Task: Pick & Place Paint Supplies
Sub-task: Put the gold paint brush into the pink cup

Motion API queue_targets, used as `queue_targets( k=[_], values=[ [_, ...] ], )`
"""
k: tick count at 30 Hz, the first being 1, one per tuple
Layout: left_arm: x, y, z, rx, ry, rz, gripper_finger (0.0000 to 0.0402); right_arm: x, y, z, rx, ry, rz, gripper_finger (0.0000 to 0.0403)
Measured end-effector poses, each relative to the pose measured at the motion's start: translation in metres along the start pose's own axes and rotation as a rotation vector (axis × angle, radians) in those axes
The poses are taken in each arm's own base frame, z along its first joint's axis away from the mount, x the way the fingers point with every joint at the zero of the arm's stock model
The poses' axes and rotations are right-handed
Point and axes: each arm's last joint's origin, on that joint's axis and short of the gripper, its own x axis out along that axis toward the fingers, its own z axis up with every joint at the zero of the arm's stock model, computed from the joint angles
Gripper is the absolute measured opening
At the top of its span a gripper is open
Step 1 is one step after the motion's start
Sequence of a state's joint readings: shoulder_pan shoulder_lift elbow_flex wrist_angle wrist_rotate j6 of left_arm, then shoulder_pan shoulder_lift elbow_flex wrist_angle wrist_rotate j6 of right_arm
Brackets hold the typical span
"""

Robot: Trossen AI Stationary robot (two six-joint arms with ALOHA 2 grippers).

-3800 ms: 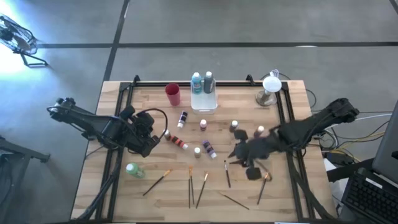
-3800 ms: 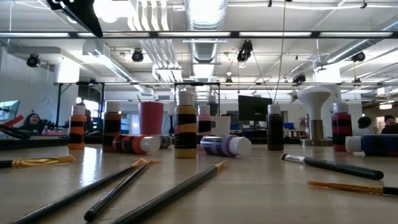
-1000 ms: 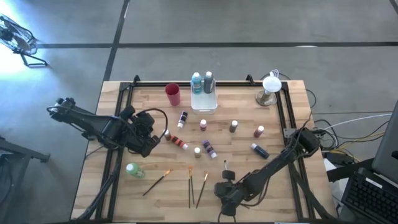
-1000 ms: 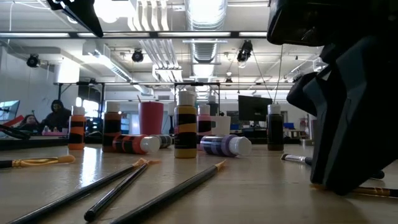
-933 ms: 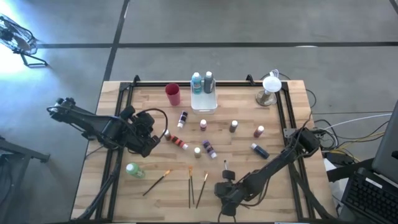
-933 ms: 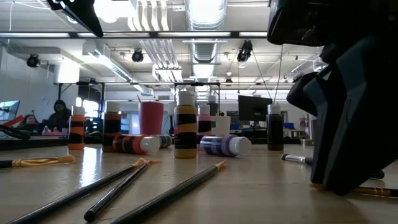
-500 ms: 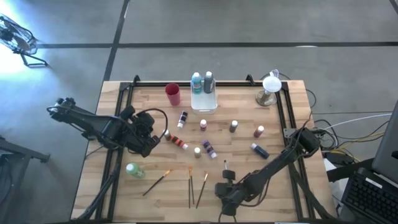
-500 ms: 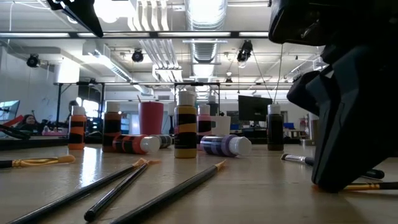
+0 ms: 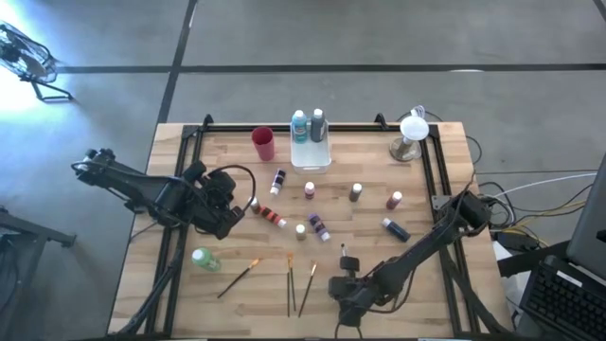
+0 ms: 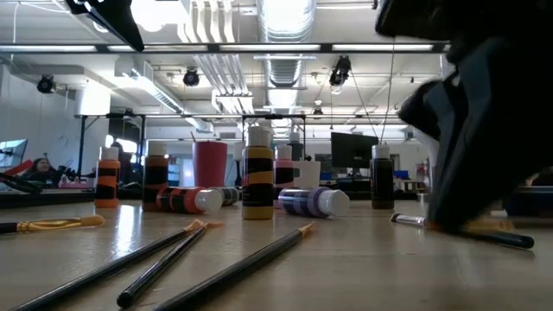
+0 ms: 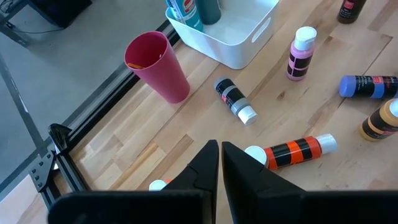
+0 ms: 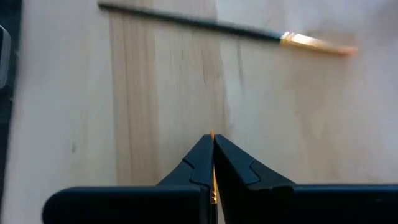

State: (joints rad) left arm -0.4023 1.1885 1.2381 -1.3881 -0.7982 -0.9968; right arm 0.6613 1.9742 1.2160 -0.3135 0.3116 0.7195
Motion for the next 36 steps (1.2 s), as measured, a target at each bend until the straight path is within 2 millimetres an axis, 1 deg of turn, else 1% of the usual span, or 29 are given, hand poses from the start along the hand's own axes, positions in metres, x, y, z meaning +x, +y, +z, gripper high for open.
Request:
queue_targets(
  k=[4, 8, 11, 14, 17, 22, 26, 28, 31, 33, 36],
  values=[
    [0.000, 0.000, 0.000, -0.004, -0.002, -0.004, 0.0026, -0.016, 0.000, 0.006, -0.014, -0.039, -0.015, 0.0008],
    [0.000, -0.001, 0.000, -0.007, -0.003, -0.005, 0.0026, -0.039, 0.000, 0.012, -0.021, -0.100, -0.029, 0.0008],
    [0.000, -0.001, 0.001, -0.009, -0.004, -0.006, 0.0026, -0.054, -0.002, 0.012, -0.034, -0.126, -0.063, 0.0008],
    [0.001, -0.002, 0.000, -0.025, 0.007, -0.022, 0.0026, -0.071, -0.004, 0.012, -0.044, -0.178, -0.107, 0.0008],
    [0.004, -0.007, -0.003, -0.026, -0.026, -0.021, 0.0026, -0.089, -0.007, 0.016, -0.049, -0.263, -0.147, 0.0008],
    [0.023, -0.022, -0.015, 0.008, -0.178, 0.012, 0.0026, -0.116, -0.019, 0.019, -0.087, -0.398, -0.205, 0.0008],
    [0.042, -0.038, -0.027, 0.019, -0.282, -0.005, 0.0030, -0.133, -0.029, 0.022, -0.120, -0.524, -0.148, 0.0008],
    [0.050, -0.046, -0.031, 0.025, -0.335, -0.029, 0.0045, -0.138, -0.034, 0.024, -0.131, -0.583, -0.093, 0.0008],
    [0.060, -0.055, -0.031, 0.021, -0.423, -0.062, 0.0087, -0.147, -0.047, 0.026, -0.146, -0.679, -0.025, 0.0008],
    [0.064, -0.058, -0.028, 0.004, -0.484, -0.083, 0.0120, -0.152, -0.054, 0.027, -0.162, -0.754, 0.005, 0.0008],
    [0.064, -0.061, -0.020, -0.018, -0.591, -0.130, 0.0167, -0.161, -0.065, 0.033, -0.199, -0.897, 0.054, 0.0008]
  ],
)
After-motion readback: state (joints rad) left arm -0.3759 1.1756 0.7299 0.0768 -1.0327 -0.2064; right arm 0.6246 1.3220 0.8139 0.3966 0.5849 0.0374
